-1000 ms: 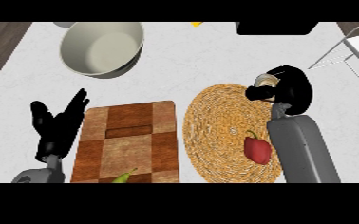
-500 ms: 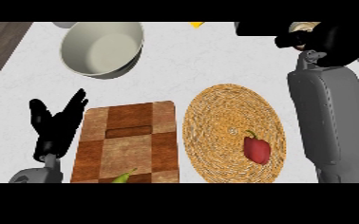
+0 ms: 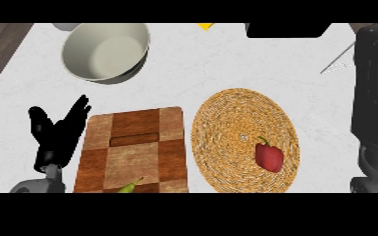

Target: Pick the cupcake from the placemat and place it in the tiered shelf

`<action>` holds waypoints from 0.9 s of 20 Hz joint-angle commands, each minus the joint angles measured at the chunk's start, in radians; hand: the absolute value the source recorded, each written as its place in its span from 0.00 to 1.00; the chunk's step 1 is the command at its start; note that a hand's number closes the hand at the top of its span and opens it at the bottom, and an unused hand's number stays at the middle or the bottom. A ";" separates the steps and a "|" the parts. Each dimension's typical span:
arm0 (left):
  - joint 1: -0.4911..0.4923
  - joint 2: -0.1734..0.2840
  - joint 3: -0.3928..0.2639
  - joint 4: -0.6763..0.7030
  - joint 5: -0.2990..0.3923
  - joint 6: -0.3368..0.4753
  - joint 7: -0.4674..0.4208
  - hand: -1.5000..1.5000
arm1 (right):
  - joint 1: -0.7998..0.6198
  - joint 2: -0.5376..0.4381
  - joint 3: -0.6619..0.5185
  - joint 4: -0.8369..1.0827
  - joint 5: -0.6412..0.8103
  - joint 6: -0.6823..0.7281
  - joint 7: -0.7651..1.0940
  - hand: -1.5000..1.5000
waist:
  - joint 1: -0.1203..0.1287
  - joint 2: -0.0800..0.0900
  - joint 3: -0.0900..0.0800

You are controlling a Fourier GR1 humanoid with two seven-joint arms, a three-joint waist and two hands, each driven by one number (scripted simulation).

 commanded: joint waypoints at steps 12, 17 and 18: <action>0.012 -0.029 0.004 0.045 -0.009 0.008 0.001 0.50 | -0.189 -0.283 -0.246 0.030 0.013 0.306 -0.049 1.00 | -0.004 0.009 -0.006; 0.046 -0.017 -0.012 -0.050 -0.001 -0.007 0.064 0.50 | -0.119 -0.352 -0.350 0.079 -0.056 0.284 -0.162 1.00 | 0.006 0.009 -0.004; 0.013 -0.035 0.006 0.033 0.009 -0.011 0.014 0.50 | -0.144 -0.351 -0.361 0.097 -0.072 0.320 -0.154 1.00 | 0.001 0.011 -0.005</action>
